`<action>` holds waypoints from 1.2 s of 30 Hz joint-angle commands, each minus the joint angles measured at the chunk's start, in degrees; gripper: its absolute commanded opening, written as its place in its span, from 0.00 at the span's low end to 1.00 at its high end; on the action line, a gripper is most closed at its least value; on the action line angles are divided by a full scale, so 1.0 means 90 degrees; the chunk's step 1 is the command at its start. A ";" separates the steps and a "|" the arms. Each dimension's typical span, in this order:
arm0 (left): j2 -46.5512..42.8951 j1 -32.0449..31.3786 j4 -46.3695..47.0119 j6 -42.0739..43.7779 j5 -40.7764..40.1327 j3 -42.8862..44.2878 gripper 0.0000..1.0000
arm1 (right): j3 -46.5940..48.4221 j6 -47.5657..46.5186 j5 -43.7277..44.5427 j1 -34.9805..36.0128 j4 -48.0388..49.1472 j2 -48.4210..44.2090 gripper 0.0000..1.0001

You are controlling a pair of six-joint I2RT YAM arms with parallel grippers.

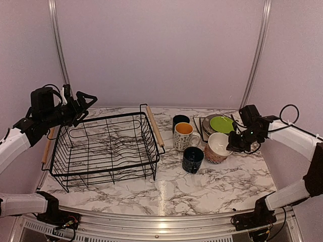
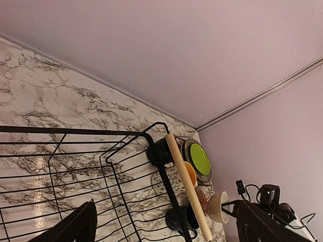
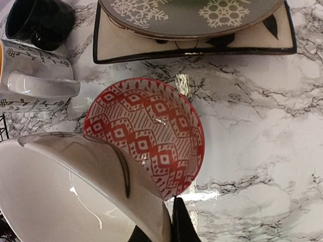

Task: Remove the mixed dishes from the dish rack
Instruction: Place the bowl in the bowl, then reset both arms

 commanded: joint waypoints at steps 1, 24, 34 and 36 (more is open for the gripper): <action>-0.0143 0.0027 0.0241 -0.0164 0.0212 -0.0120 0.99 | 0.0758 -0.0634 0.0240 -0.0087 0.0414 0.0923 0.00; -0.0256 0.0024 0.0019 0.0086 0.0131 0.0072 0.99 | 0.1220 -0.1386 0.0992 -0.0208 0.0743 0.2133 0.09; 0.0020 0.0025 -0.0345 0.0594 -0.0060 0.0844 0.99 | 0.1369 -0.1179 0.1550 -0.0215 0.0389 0.1406 0.57; 0.0023 0.0024 -0.0549 0.0812 -0.0232 0.1077 0.99 | 0.1517 -0.1119 0.1838 -0.0216 0.0232 0.1024 0.66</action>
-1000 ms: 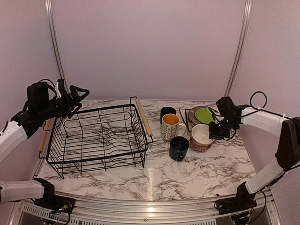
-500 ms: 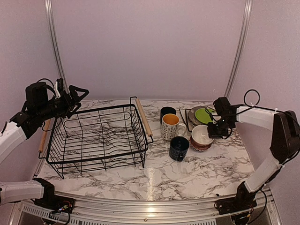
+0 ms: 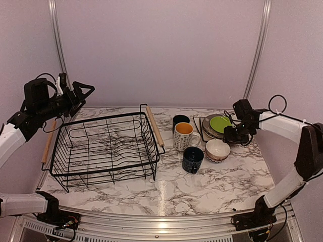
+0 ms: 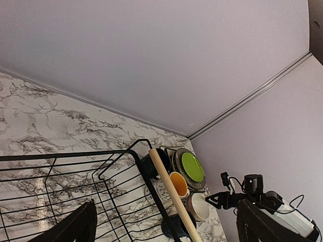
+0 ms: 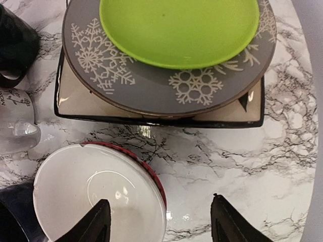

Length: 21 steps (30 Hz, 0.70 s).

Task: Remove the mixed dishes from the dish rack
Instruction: Reset both arms

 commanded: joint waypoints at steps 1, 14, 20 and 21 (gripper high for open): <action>0.0042 0.0024 -0.0528 0.0634 -0.0375 0.0607 0.99 | 0.0564 0.0168 0.0745 -0.0050 -0.0297 -0.0980 0.72; -0.1356 0.0024 -0.0468 0.2382 -0.2345 0.1536 0.99 | 0.1423 -0.0864 0.0255 -0.0056 0.1019 -0.4863 0.97; -0.2059 0.0024 -0.0254 0.2749 -0.2938 0.1410 0.99 | 0.0977 -0.0928 0.0080 -0.0050 0.2099 -0.6144 0.98; -0.2123 0.0024 -0.0218 0.2774 -0.2961 0.1395 0.99 | 0.0974 -0.0935 0.0163 -0.0048 0.2104 -0.6212 0.98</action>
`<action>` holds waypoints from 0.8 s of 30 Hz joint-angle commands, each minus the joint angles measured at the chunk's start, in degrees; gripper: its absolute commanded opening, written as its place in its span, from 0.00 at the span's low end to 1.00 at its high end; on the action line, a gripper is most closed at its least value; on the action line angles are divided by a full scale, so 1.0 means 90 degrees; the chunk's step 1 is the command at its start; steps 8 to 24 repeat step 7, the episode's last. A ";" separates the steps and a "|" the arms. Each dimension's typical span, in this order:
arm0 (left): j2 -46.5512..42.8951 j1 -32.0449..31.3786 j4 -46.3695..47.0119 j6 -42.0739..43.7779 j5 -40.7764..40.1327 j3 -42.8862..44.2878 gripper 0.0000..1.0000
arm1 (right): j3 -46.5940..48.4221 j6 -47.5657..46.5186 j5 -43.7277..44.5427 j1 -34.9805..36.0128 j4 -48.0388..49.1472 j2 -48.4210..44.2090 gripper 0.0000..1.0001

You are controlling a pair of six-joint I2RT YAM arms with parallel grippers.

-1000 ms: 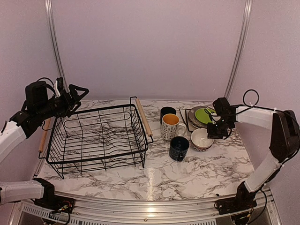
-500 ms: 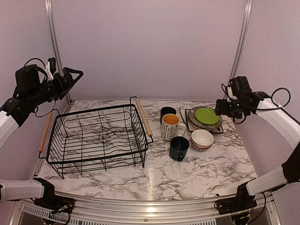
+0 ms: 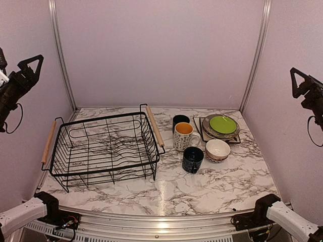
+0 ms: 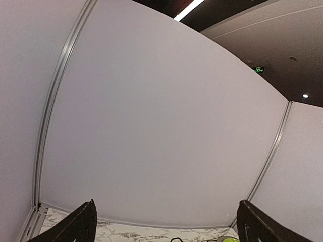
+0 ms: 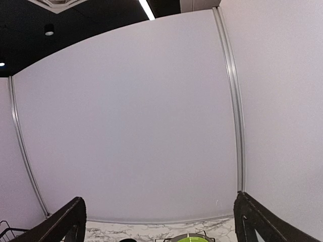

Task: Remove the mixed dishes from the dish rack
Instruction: Reset both arms

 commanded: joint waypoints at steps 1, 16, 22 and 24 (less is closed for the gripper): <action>-0.0216 0.0024 0.0223 0.0408 -0.0546 -0.0027 0.99 | -0.0222 -0.0204 -0.0034 -0.0036 0.0492 -0.0153 0.98; -0.0151 0.0024 0.0019 0.0345 -0.0518 0.0056 0.99 | -0.0089 -0.0168 0.0229 -0.0044 0.0187 -0.0054 0.99; -0.0151 0.0024 0.0019 0.0345 -0.0518 0.0056 0.99 | -0.0089 -0.0168 0.0229 -0.0044 0.0187 -0.0054 0.99; -0.0151 0.0024 0.0019 0.0345 -0.0518 0.0056 0.99 | -0.0089 -0.0168 0.0229 -0.0044 0.0187 -0.0054 0.99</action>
